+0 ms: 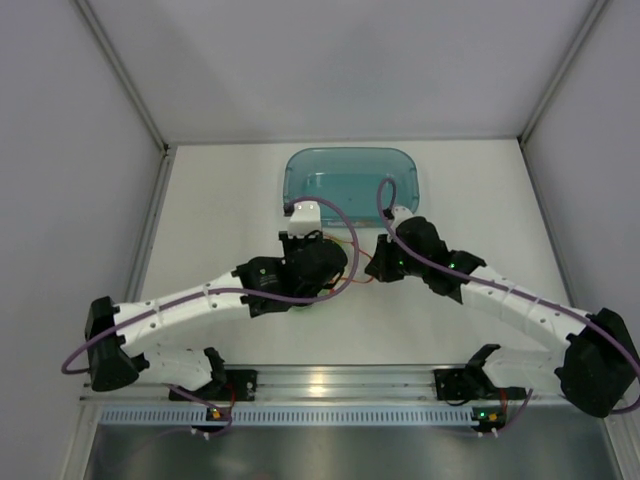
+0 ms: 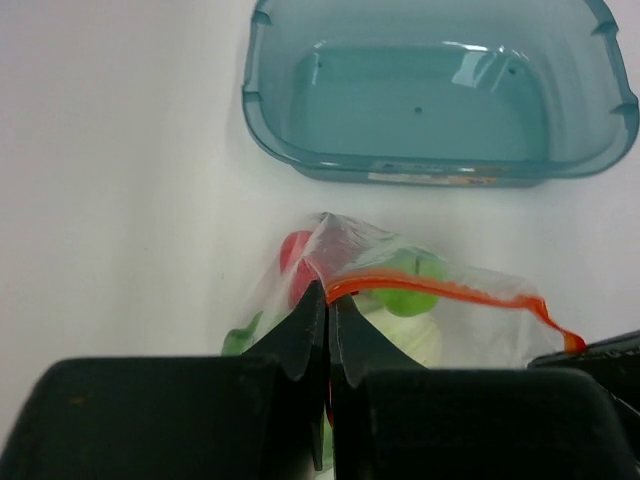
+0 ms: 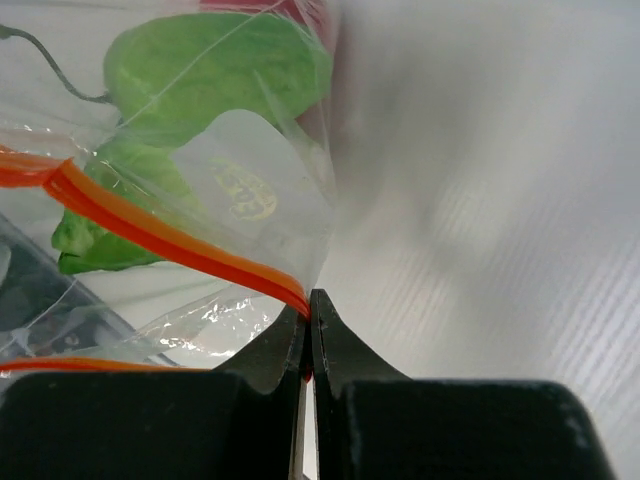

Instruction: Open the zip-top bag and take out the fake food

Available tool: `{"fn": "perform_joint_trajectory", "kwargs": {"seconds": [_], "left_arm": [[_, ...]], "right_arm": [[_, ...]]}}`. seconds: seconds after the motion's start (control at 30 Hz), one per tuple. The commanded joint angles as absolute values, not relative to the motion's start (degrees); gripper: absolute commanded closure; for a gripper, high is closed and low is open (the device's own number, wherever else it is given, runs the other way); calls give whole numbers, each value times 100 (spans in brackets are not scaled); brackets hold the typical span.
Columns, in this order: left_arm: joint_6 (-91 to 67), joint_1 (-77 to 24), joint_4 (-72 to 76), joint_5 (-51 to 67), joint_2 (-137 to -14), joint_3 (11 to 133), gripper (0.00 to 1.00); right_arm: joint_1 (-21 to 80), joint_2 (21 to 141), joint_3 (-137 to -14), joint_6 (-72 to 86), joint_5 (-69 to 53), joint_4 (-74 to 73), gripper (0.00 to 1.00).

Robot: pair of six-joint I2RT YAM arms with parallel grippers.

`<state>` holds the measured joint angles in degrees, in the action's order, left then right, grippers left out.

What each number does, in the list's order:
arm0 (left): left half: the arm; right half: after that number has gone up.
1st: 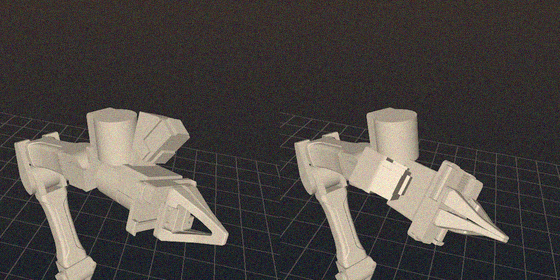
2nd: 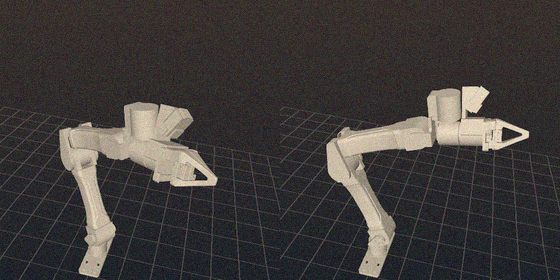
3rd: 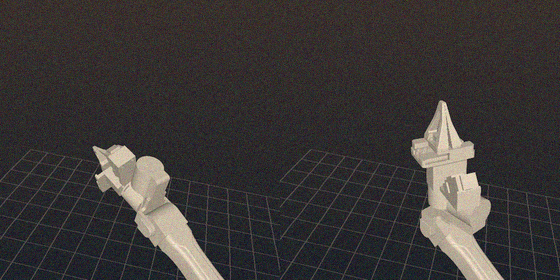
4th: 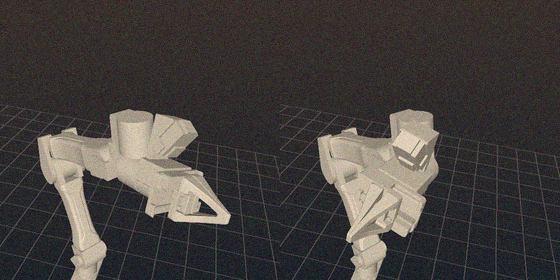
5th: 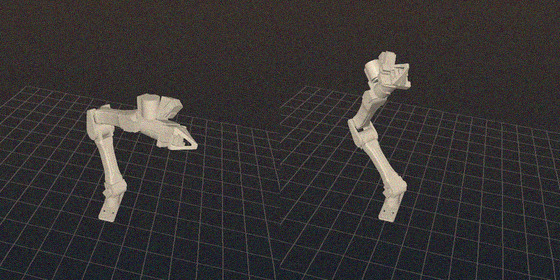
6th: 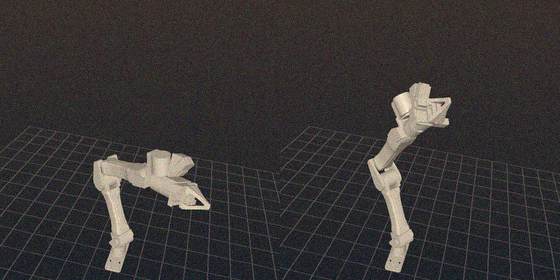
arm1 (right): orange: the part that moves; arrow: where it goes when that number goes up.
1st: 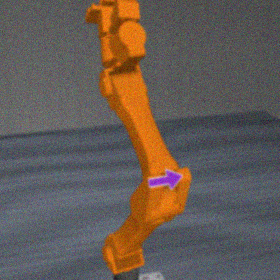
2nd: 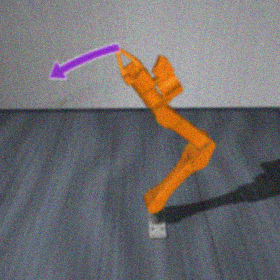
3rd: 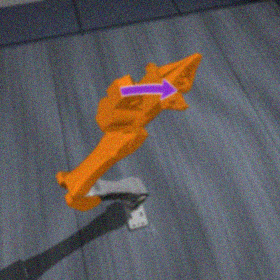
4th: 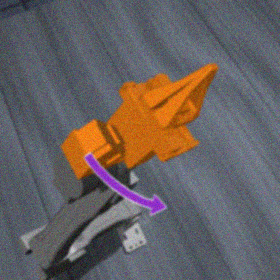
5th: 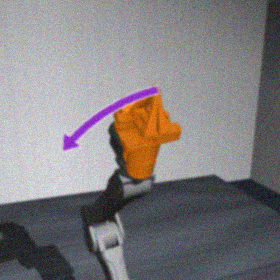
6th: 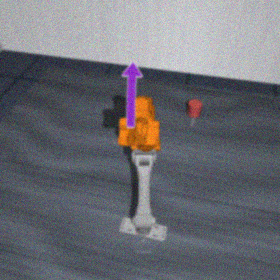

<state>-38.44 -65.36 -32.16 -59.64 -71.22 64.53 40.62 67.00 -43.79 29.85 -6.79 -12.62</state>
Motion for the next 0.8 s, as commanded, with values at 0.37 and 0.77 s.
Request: {"fn": "perform_joint_trajectory", "kwargs": {"seconds": [0.37, 0.77], "left_arm": [[-4675, -6697, -3208, -5617, -8111, 7409, 100], [-5247, -6697, -3217, -5344, -8508, 7717, 100]], "right_arm": [[3964, 5442, -4737, 2716, 300, -2224, 71], [4218, 5123, -4518, 2760, -545, -697, 71]]}}
